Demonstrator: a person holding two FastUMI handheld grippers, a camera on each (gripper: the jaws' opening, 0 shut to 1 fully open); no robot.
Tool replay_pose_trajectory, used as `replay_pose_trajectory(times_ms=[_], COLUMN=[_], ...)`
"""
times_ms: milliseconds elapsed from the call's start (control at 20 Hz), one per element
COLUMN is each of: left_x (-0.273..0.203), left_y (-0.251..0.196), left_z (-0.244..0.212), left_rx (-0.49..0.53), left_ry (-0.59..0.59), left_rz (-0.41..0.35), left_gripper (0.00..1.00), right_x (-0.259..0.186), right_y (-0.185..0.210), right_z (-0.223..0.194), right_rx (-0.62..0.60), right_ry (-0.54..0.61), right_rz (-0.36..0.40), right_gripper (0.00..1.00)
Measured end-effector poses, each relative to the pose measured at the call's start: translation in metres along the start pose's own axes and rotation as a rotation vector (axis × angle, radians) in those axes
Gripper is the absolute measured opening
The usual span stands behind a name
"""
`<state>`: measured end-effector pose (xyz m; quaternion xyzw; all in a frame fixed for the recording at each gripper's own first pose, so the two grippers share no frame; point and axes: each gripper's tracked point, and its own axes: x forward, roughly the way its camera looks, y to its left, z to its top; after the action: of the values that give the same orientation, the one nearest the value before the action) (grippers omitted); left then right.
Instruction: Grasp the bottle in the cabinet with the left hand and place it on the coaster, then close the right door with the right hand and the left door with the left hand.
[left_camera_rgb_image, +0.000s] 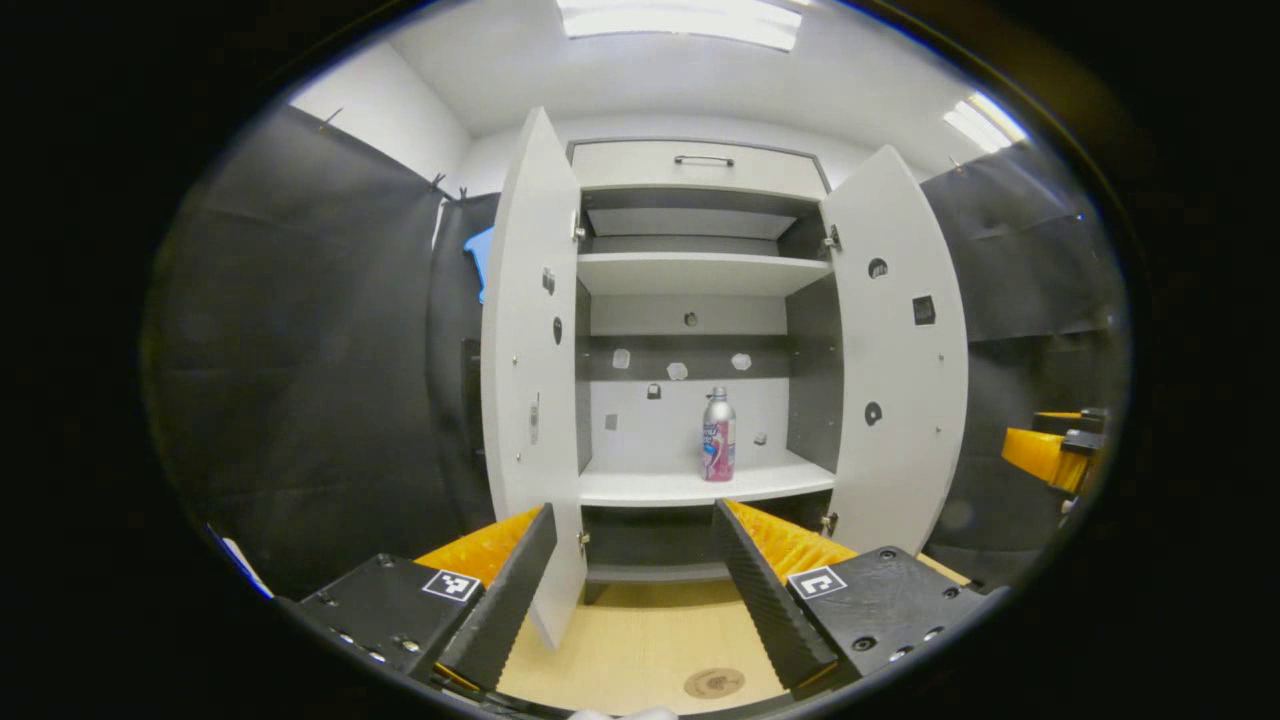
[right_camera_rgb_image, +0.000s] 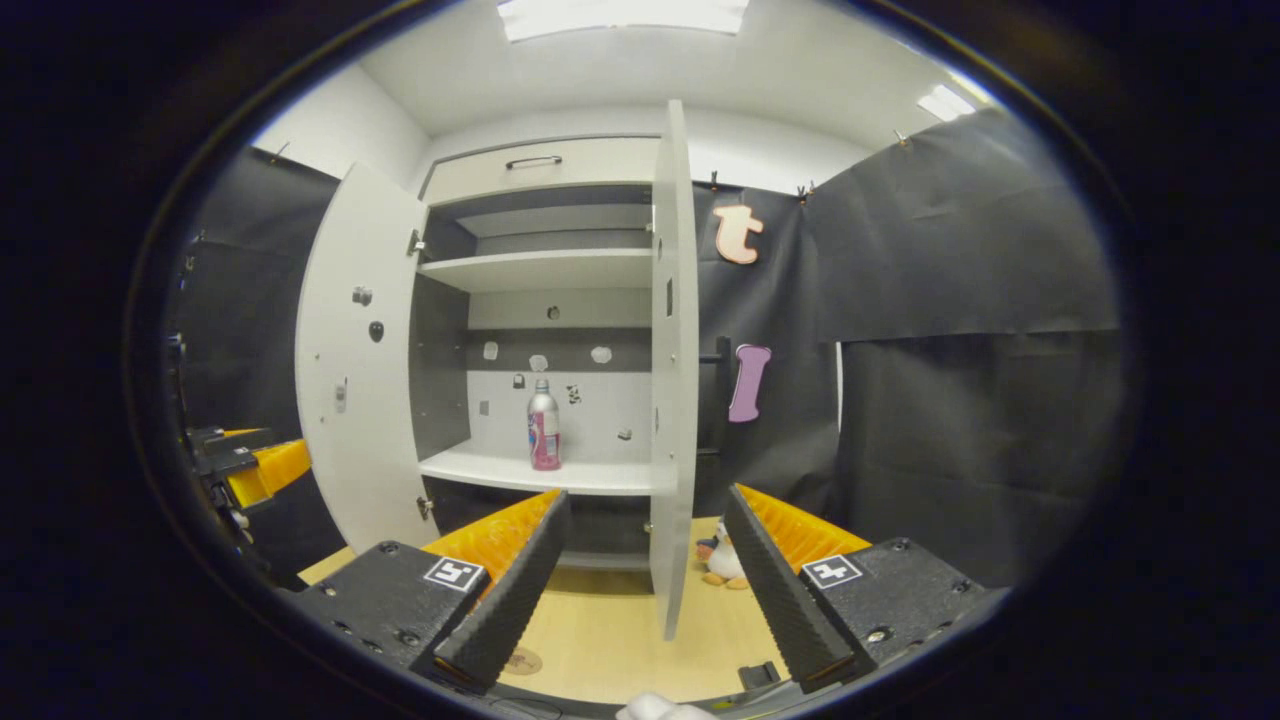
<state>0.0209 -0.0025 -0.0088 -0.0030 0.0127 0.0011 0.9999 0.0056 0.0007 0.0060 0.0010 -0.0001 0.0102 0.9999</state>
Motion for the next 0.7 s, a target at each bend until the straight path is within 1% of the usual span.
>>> replay_pose_trajectory(times_ms=[50, 100, 150, 200, 250, 300, 350, 550, 600, 650, 700], left_x=[0.004, 0.010, 0.015, 0.023, 0.031, 0.041, 0.051, 0.101, 0.119, 0.134, 0.149], left_y=[-0.001, -0.002, -0.004, -0.006, -0.009, -0.011, -0.013, -0.030, -0.038, -0.045, -0.048], left_z=[0.001, 0.002, 0.004, 0.005, 0.007, 0.009, 0.012, 0.029, 0.034, 0.037, 0.040], left_rx=[0.002, 0.003, 0.003, 0.001, -0.001, -0.001, 0.000, -0.004, 0.000, 0.007, 0.010], left_ry=[-0.001, -0.004, -0.007, -0.008, -0.009, -0.013, -0.020, -0.058, -0.068, -0.076, -0.078], left_rz=[0.000, -0.002, -0.005, -0.011, -0.019, -0.021, -0.024, -0.054, -0.076, -0.090, -0.088], left_gripper=[1.00, 1.00, 0.96, 0.96, 0.96, 1.00, 0.96, 0.96, 1.00, 0.96, 1.00], right_x=[0.001, 0.003, 0.004, 0.005, 0.007, 0.008, 0.009, 0.011, 0.012, 0.013, 0.013], right_y=[0.000, 0.000, 0.000, 0.001, 0.001, 0.001, 0.002, 0.000, -0.001, -0.002, -0.003], right_z=[0.000, 0.000, 0.001, 0.002, 0.002, 0.003, 0.003, 0.004, 0.005, 0.005, 0.006], right_rx=[0.000, 0.000, 0.001, 0.003, 0.003, 0.004, 0.003, -0.006, -0.005, -0.003, 0.000], right_ry=[0.002, 0.003, 0.004, 0.006, 0.009, 0.012, 0.013, 0.025, 0.029, 0.031, 0.031], right_rz=[0.002, 0.002, 0.003, 0.004, 0.006, 0.006, 0.007, -0.002, -0.011, -0.019, -0.025], right_gripper=[0.99, 1.00, 1.00, 1.00, 1.00, 1.00, 0.99, 0.99, 0.99, 0.99, 1.00])
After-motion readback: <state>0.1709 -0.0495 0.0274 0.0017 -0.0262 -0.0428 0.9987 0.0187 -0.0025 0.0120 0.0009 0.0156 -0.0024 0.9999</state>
